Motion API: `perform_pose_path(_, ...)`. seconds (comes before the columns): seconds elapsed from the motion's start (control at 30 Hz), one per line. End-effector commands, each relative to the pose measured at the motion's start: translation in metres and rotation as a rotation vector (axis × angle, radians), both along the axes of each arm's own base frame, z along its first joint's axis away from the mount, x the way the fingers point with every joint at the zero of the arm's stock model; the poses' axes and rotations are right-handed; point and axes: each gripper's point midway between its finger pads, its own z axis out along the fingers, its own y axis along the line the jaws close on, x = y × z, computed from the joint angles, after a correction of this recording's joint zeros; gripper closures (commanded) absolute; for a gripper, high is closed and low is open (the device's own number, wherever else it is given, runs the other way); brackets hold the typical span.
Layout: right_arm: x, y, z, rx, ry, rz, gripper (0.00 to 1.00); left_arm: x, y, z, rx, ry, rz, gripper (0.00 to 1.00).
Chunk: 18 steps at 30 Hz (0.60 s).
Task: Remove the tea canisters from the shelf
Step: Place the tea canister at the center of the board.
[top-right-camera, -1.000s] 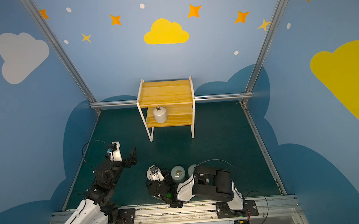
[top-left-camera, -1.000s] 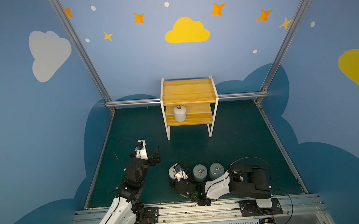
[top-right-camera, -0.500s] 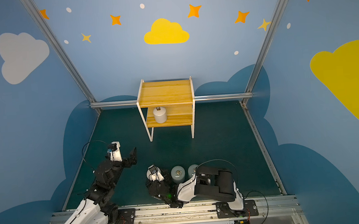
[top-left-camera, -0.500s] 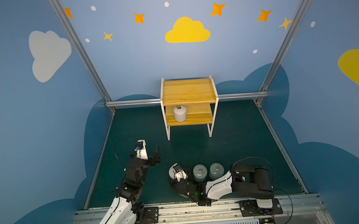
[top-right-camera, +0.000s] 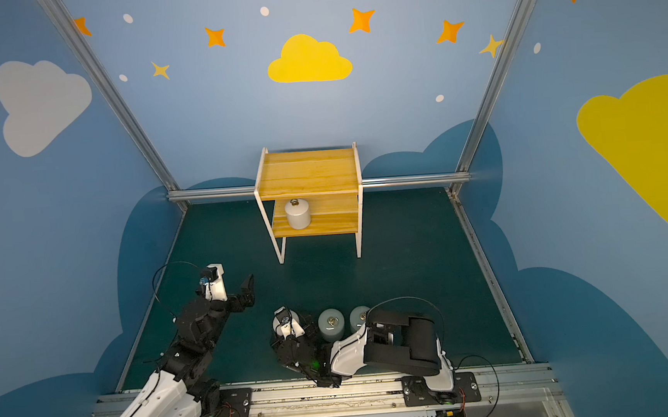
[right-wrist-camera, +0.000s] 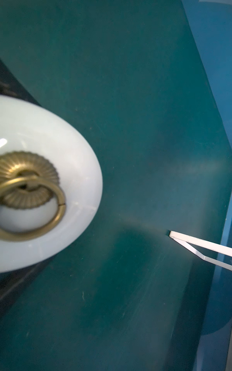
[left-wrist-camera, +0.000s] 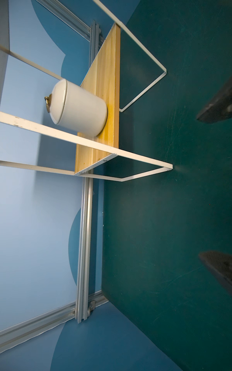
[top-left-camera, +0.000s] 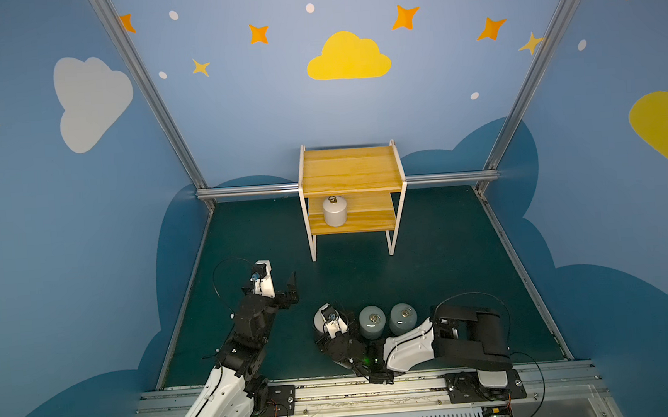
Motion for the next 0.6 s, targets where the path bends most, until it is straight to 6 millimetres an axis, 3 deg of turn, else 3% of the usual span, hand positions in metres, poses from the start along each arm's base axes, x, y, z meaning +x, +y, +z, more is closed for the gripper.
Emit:
perform_pose_path(0.0, 0.0, 0.0, 0.019, 0.045, -0.026, -0.009, 0.08, -0.001, -0.001, 0.005, -0.004, -0.011, -0.008, 0.0)
perform_pose_path(0.57, 0.001, 0.004, 0.039, 0.038, -0.061, 0.024, 0.06, -0.001, 0.0, 0.004, -0.004, -0.008, -0.005, 0.0)
